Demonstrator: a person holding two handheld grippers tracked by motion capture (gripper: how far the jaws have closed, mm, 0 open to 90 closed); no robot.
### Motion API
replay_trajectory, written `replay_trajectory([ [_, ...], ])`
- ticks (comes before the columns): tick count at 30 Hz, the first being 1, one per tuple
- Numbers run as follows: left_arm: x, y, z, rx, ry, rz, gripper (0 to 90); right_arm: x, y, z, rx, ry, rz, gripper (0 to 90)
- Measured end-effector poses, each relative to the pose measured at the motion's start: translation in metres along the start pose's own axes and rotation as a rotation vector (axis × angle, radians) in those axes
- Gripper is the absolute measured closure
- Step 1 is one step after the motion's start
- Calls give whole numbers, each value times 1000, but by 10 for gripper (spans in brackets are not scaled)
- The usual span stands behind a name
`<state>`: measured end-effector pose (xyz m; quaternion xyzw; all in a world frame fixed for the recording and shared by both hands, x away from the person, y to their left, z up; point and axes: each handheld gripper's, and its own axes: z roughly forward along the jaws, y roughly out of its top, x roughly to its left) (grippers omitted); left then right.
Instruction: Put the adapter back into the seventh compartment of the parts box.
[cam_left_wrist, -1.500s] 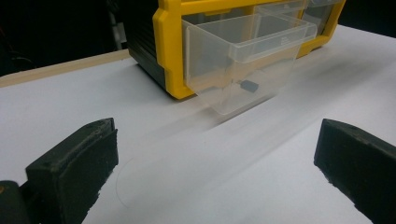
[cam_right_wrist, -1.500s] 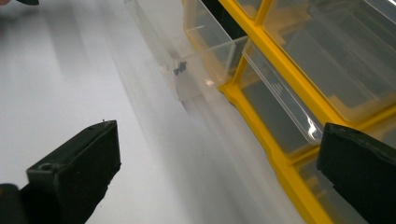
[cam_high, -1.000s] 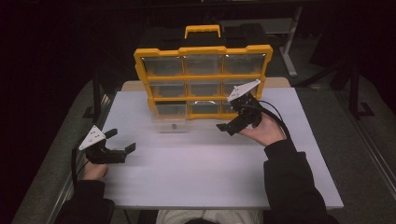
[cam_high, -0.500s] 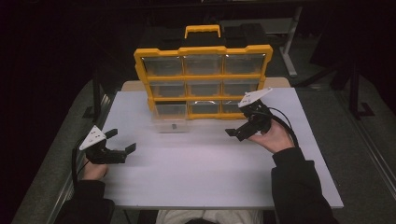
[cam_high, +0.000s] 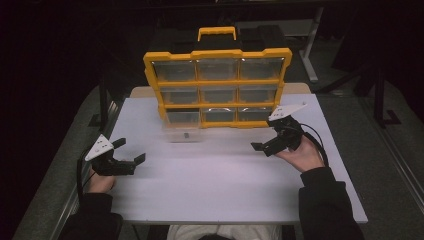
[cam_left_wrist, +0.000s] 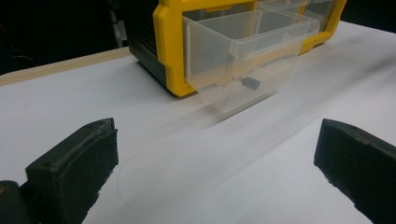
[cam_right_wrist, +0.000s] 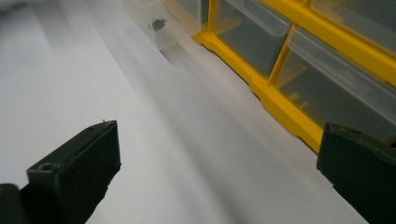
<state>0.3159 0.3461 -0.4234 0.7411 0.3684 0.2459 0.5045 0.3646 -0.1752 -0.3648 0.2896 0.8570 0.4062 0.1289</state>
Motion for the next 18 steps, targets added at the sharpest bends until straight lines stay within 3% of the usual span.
replay_trajectory([
  [18,0,0,-1,-1,-1,-1,0,-7,-49,-15,-32,-22,118,0],
])
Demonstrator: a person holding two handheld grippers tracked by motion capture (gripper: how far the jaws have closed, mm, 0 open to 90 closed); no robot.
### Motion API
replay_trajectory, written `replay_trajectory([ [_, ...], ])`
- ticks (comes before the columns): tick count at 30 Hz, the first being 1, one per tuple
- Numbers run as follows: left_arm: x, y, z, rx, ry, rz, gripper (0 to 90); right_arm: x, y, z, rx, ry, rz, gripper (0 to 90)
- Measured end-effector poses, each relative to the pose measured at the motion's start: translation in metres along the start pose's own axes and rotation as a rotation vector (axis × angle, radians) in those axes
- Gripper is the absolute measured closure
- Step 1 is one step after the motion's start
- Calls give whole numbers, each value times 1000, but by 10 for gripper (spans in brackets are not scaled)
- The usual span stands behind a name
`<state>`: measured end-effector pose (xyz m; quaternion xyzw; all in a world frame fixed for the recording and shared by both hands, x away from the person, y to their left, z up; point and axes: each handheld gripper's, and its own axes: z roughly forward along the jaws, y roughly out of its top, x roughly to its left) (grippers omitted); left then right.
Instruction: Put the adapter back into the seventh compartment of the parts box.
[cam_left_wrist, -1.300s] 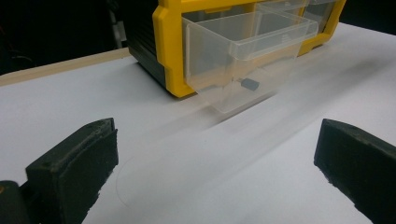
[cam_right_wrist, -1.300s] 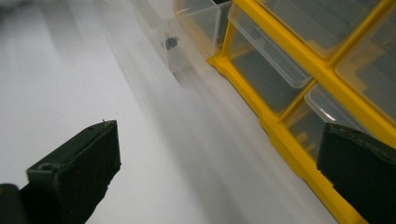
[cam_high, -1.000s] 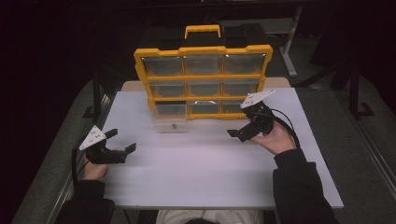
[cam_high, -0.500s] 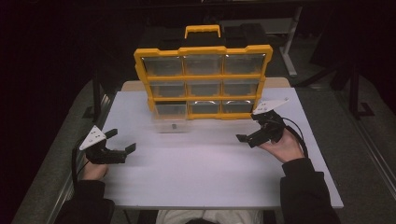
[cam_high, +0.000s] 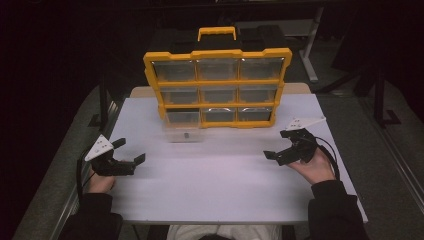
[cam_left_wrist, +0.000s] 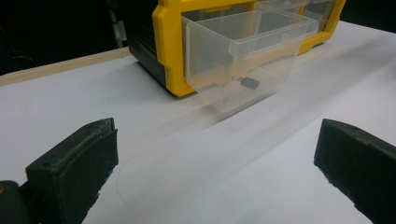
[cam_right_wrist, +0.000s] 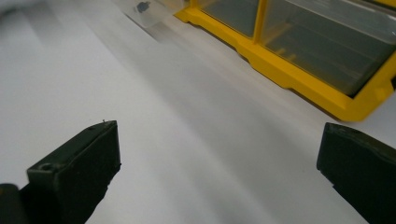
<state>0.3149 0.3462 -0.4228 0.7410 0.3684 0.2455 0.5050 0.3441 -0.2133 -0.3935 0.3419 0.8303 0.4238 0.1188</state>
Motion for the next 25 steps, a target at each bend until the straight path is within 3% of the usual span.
replay_trajectory([
  [11,0,0,0,0,0,1,0,-5,-28,-6,-3,-19,43,0],
  [25,0,0,-1,-2,-2,3,0,-6,-43,-7,7,-35,51,0],
])
